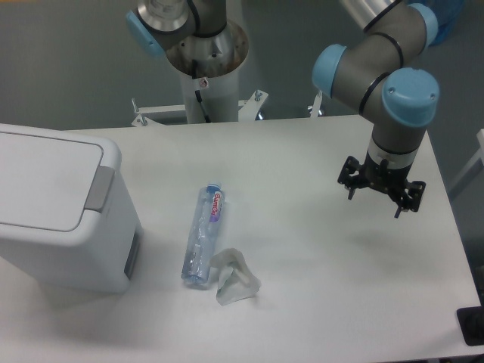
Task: Open the trash can
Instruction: 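Move the gripper from its start pose toward the white trash bin, then swing the open gripper over to the lid of the white bin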
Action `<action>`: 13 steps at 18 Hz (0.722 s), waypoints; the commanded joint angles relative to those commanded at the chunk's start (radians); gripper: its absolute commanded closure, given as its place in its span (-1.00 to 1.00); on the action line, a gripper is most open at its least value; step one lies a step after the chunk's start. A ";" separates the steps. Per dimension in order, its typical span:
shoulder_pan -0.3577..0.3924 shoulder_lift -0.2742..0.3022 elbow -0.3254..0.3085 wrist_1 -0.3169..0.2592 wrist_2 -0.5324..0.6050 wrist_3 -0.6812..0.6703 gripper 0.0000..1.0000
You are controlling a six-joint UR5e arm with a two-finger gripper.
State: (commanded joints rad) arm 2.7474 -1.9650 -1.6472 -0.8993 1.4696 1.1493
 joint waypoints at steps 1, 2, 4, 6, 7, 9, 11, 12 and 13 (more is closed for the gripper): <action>-0.005 0.002 -0.015 0.022 0.001 -0.041 -1.00; -0.006 0.006 -0.020 0.023 -0.002 -0.089 -1.00; -0.031 0.015 -0.019 0.023 -0.012 -0.157 -1.00; -0.054 0.012 -0.017 0.023 -0.014 -0.183 -1.00; -0.066 0.012 -0.019 0.023 -0.015 -0.183 -1.00; -0.089 0.015 -0.025 0.019 -0.050 -0.180 -1.00; -0.117 0.032 -0.028 0.005 -0.136 -0.238 -1.00; -0.121 0.057 -0.028 -0.003 -0.179 -0.299 -1.00; -0.123 0.083 -0.028 -0.004 -0.227 -0.344 -1.00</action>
State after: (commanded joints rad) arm 2.6247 -1.8825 -1.6751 -0.9035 1.2430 0.8058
